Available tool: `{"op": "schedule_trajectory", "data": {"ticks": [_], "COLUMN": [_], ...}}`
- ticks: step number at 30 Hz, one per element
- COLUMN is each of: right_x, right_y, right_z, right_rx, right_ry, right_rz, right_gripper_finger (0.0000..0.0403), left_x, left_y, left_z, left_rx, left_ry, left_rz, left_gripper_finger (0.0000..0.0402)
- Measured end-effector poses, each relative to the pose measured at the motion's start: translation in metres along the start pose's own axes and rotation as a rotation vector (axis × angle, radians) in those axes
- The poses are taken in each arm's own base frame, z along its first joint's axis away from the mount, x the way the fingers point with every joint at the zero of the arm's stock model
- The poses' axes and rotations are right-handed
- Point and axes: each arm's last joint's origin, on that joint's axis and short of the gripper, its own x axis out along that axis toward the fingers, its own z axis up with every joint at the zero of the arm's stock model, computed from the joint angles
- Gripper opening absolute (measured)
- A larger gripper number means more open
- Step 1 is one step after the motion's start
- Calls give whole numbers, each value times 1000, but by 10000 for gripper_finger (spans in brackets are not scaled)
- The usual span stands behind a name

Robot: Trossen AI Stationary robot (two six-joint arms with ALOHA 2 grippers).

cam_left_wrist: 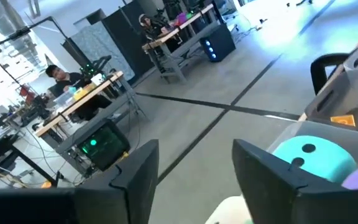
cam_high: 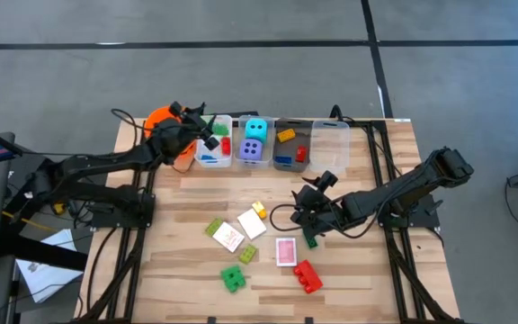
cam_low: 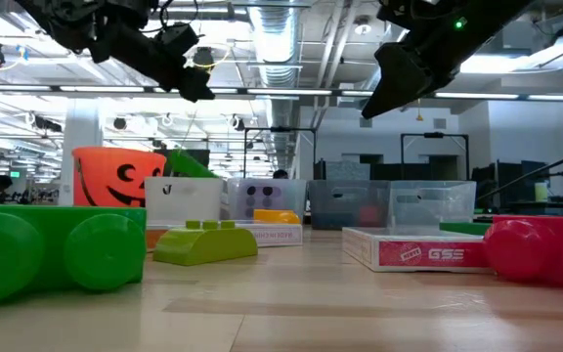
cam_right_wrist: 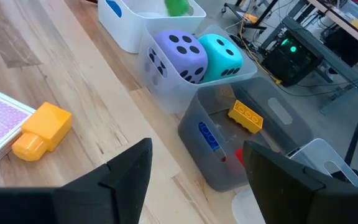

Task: Pick & Place Toys
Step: Put the left green game piece into the white bin, then put the left light green game piece into the black bin

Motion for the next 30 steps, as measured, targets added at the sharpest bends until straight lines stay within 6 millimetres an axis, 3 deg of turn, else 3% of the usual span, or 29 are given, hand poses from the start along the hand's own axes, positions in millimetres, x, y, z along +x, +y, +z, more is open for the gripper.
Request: {"op": "schedule_trajectory", "data": {"ticks": [8, 14, 18, 23, 30], "right_x": [0, 0, 0, 0, 0], "right_y": [0, 0, 0, 0, 1], "right_z": [0, 0, 0, 0, 2], "right_rx": [0, -1, 0, 3, 19], "right_ry": [0, 0, 0, -2, -10], "right_rz": [0, 1, 0, 1, 6], "right_gripper_finger": [244, 244, 244, 244, 244], "left_x": [0, -13, -31, -61, -108], "left_y": [-11, -34, -57, -84, -110], "left_z": [1, 1, -3, -8, -17], "left_rx": [-32, -134, -153, -154, -200], "left_ry": [-60, -95, -25, 144, 463], "left_rz": [-185, -602, -903, -1097, -1090], "left_gripper_finger": [238, 264, 273, 278, 279]}}
